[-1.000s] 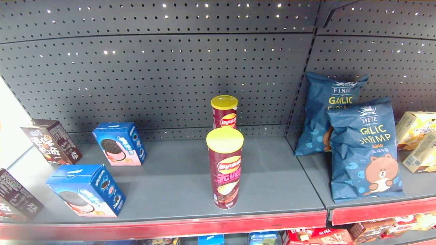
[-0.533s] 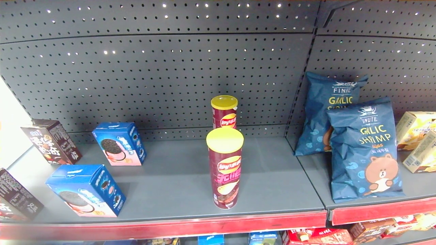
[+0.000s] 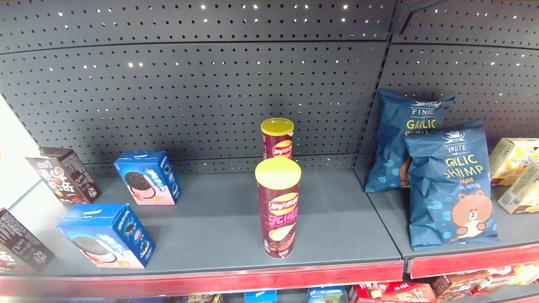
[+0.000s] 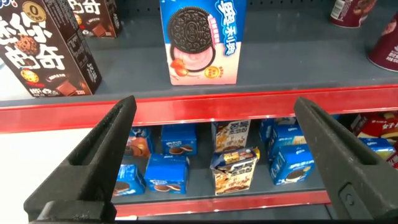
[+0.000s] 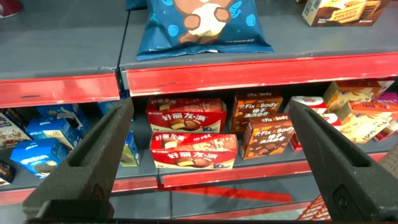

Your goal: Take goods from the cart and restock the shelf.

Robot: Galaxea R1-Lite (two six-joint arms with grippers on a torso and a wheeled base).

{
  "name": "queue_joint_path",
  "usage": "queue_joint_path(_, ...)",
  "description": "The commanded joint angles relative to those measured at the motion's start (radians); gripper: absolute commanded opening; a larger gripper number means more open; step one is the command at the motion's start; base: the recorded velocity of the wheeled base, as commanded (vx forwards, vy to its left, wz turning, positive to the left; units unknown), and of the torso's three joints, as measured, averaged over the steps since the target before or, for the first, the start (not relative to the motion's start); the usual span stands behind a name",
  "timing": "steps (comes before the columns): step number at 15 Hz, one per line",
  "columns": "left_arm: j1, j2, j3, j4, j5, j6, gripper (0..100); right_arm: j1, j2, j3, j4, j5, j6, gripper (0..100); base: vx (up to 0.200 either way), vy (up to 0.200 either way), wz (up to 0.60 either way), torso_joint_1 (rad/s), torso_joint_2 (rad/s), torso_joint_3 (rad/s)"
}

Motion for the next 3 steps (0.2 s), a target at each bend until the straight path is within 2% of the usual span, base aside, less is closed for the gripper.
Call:
queue_joint_path(1,0.0,0.0,0.001,0.0,0.0,-0.001,100,0.0,0.002,0.0,0.0,0.0,0.0,100,0.0,0.0,0.0,0.0,0.0,0.0)
queue_joint_path(3,0.0,0.0,0.001,0.001,0.0,-0.001,100,0.0,0.002,0.0,0.0,0.0,0.0,100,0.0,0.0,0.0,0.0,0.0,0.0)
